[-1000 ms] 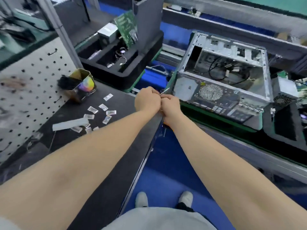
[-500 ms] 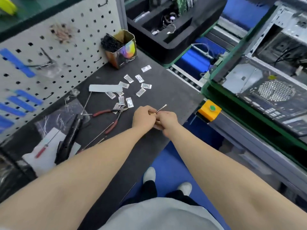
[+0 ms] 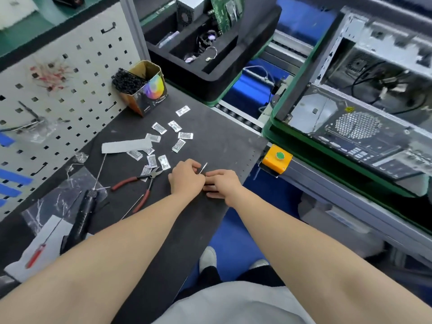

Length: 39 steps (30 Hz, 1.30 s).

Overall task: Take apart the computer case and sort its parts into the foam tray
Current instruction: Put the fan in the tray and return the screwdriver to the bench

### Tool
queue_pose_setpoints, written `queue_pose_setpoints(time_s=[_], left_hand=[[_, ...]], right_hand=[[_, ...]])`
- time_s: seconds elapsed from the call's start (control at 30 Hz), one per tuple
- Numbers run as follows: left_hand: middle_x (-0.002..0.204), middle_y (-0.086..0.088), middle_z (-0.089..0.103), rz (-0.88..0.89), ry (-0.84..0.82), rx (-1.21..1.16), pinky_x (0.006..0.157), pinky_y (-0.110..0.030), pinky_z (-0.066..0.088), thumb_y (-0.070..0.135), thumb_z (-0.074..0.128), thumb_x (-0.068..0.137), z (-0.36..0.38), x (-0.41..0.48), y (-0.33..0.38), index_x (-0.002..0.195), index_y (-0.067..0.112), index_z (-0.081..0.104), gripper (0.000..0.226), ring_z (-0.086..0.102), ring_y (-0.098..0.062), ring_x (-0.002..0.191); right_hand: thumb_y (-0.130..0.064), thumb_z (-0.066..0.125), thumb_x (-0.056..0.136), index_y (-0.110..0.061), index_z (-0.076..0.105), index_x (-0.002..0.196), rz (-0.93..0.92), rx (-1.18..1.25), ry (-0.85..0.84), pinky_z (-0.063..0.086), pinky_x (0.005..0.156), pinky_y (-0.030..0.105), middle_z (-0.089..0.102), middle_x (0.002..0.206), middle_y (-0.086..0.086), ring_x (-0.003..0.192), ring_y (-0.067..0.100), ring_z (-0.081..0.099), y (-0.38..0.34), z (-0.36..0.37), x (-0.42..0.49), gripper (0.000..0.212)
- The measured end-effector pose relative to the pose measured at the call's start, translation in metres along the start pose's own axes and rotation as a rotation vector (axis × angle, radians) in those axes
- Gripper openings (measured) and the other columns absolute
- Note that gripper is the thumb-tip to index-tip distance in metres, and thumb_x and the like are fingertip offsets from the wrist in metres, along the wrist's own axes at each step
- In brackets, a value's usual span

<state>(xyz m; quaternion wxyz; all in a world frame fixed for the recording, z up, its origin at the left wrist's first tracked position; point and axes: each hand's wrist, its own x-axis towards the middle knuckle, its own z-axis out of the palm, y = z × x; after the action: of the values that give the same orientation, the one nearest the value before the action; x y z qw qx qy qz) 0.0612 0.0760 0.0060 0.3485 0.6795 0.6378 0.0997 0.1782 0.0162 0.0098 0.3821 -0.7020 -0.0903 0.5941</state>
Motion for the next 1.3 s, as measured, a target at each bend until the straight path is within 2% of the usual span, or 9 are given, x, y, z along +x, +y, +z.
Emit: queue_pose_setpoints(time_s=[0.23,0.3,0.43,0.6,0.7,0.9,1.07,1.23,1.3], left_hand=[[0.112,0.005,0.065,0.265,-0.062,0.065,0.102,-0.043,0.039,0.022,0.059,0.084,0.042,0.013,0.083,0.106,0.032,0.070,0.026,0.058,-0.022,0.109],[0.108,0.007,0.067,0.299,-0.149,0.032,0.101,-0.042,0.044,0.021,0.059,0.086,0.059,0.016,0.109,0.104,0.032,0.070,0.023,0.061,-0.020,0.107],[0.098,0.009,0.068,0.298,-0.344,-0.052,0.083,-0.025,0.048,0.018,0.063,0.087,0.091,0.021,0.151,0.099,0.026,0.070,0.016,0.065,-0.015,0.103],[0.110,0.001,0.069,0.254,-0.360,0.003,0.076,-0.025,0.048,0.027,0.069,0.088,0.127,0.031,0.180,0.107,0.021,0.071,0.021,0.060,-0.015,0.095],[0.105,0.000,0.065,0.176,-0.352,0.012,0.075,-0.036,0.061,0.033,0.072,0.084,0.138,0.037,0.189,0.102,0.025,0.070,0.020,0.065,-0.020,0.089],[0.094,-0.002,0.069,0.041,-0.355,0.002,0.052,-0.030,0.062,0.026,0.077,0.078,0.139,0.048,0.191,0.089,0.023,0.075,0.012,0.071,-0.019,0.059],[0.087,-0.003,0.070,0.005,-0.399,-0.031,0.054,-0.033,0.063,0.026,0.082,0.074,0.137,0.054,0.191,0.087,0.019,0.073,0.018,0.071,-0.017,0.051],[0.084,-0.003,0.070,0.022,-0.381,-0.017,0.051,-0.035,0.062,0.026,0.079,0.074,0.137,0.050,0.195,0.082,0.018,0.072,0.014,0.071,-0.020,0.051],[0.085,-0.003,0.069,0.045,-0.389,-0.010,0.055,-0.037,0.064,0.025,0.077,0.076,0.136,0.047,0.196,0.083,0.019,0.071,0.010,0.072,-0.022,0.055]], right_hand=[[-0.010,0.065,0.098,-0.017,0.072,0.102,-0.090,0.179,0.324,0.067,0.080,0.042,0.076,0.094,0.008,0.090,0.025,0.079,-0.010,-0.083,0.008,0.010],[-0.011,0.061,0.097,-0.016,0.070,0.092,-0.093,0.210,0.431,0.066,0.068,0.037,0.073,0.089,0.010,0.078,0.025,0.077,-0.015,-0.114,0.012,0.012],[-0.012,0.059,0.094,-0.014,0.072,0.099,-0.070,0.198,0.575,0.065,0.065,0.036,0.073,0.092,0.010,0.074,0.023,0.073,-0.026,-0.167,0.021,0.014],[-0.018,0.067,0.096,-0.014,0.067,0.122,-0.009,0.137,0.516,0.067,0.070,0.039,0.073,0.112,0.012,0.074,0.022,0.076,-0.038,-0.197,0.034,0.026],[-0.023,0.076,0.093,-0.011,0.065,0.126,0.021,0.084,0.464,0.067,0.074,0.042,0.073,0.114,0.015,0.075,0.024,0.077,-0.040,-0.204,0.039,0.036],[-0.029,0.086,0.085,-0.010,0.061,0.122,0.052,0.061,0.471,0.067,0.065,0.041,0.070,0.112,0.017,0.065,0.023,0.071,-0.043,-0.208,0.046,0.048],[-0.025,0.084,0.087,-0.007,0.066,0.109,0.044,-0.030,0.454,0.067,0.071,0.046,0.074,0.097,0.016,0.062,0.022,0.070,-0.048,-0.211,0.048,0.033],[-0.026,0.083,0.085,-0.005,0.068,0.110,0.022,-0.055,0.515,0.066,0.080,0.050,0.072,0.109,0.018,0.099,0.034,0.074,-0.049,-0.203,0.045,0.036],[-0.027,0.083,0.087,-0.007,0.069,0.108,0.001,-0.051,0.516,0.065,0.082,0.051,0.071,0.111,0.016,0.103,0.035,0.072,-0.048,-0.202,0.043,0.032]])
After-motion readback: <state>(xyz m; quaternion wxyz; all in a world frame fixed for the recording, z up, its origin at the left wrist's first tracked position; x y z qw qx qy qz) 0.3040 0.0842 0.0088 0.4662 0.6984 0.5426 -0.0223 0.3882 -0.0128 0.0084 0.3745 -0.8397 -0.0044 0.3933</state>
